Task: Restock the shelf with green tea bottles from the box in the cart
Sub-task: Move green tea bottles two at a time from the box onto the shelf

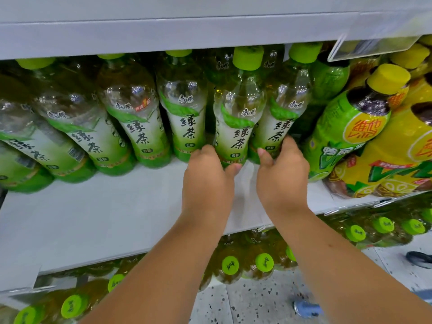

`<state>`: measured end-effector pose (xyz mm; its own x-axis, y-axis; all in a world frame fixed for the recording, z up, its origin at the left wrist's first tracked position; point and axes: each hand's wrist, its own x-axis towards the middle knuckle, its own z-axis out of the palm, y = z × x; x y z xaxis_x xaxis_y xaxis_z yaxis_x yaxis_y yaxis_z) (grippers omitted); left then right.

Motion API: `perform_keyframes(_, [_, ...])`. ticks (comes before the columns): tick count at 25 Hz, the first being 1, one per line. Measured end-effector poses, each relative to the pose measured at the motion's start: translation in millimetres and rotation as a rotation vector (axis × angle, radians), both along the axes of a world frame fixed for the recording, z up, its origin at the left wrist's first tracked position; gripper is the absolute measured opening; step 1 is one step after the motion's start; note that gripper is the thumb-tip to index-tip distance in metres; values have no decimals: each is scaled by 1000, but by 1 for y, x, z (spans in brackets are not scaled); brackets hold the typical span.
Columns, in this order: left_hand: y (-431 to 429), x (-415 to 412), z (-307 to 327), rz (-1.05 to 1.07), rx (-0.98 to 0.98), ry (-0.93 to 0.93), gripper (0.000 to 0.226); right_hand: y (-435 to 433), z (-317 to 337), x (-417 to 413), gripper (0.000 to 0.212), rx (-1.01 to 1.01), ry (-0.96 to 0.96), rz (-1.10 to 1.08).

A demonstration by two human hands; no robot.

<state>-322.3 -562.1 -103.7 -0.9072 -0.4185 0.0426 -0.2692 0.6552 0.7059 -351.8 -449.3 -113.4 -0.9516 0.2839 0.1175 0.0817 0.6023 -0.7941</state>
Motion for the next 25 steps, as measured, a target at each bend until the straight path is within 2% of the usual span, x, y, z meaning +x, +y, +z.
perform_keyframes(10, [-2,-15,9,38,-10,-53,36,-2,5,-19,22,-49,-2,16])
perform_keyframes(25, [0,-19,5,60,68,-91,28,4,-4,-21,42,-20,13,94])
